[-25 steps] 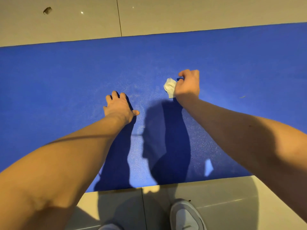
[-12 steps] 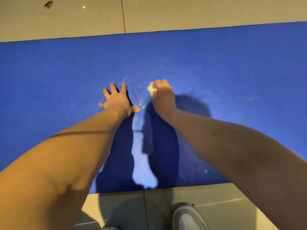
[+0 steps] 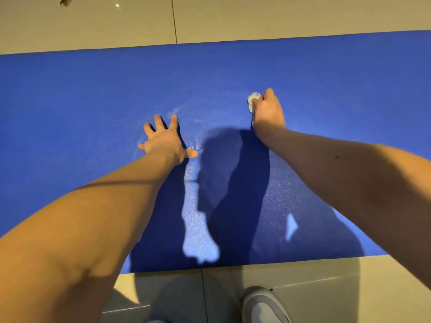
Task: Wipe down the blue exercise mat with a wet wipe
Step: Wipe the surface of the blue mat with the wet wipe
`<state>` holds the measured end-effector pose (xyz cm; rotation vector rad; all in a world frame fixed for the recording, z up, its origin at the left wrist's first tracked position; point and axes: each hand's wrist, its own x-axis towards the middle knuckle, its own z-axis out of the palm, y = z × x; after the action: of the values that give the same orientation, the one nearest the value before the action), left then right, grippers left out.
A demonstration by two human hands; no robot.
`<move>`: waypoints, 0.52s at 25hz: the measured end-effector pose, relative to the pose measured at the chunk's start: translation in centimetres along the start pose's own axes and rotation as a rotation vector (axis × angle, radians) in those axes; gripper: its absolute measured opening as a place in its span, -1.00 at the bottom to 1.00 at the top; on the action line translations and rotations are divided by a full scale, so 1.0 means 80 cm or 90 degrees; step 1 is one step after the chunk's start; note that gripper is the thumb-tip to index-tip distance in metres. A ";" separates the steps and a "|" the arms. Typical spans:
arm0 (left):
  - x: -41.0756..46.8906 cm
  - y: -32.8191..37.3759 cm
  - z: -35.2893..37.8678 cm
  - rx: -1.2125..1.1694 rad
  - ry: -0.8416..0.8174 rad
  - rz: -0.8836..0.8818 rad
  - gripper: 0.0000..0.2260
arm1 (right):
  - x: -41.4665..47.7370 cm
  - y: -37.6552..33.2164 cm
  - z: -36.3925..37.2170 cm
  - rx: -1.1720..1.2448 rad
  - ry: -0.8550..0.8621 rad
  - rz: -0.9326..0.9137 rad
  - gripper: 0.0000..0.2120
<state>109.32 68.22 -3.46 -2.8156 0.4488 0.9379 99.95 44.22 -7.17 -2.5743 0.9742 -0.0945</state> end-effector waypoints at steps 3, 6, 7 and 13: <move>0.006 0.007 -0.012 -0.014 -0.030 -0.013 0.06 | -0.014 -0.030 0.027 -0.033 0.053 -0.089 -0.89; 0.017 0.018 -0.026 -0.027 0.044 -0.005 -0.09 | -0.046 -0.081 0.051 -0.056 -0.025 -0.287 -0.74; 0.022 0.021 -0.029 -0.039 0.067 0.001 -0.10 | -0.057 -0.095 0.042 0.037 -0.053 -0.258 -0.64; 0.043 0.022 -0.036 -0.026 0.013 0.009 0.06 | -0.007 -0.063 0.019 -0.071 -0.124 -0.248 -0.80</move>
<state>113.01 65.13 -3.29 -2.8645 0.4575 0.9322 103.01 48.54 -6.66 -2.7798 0.4124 0.1071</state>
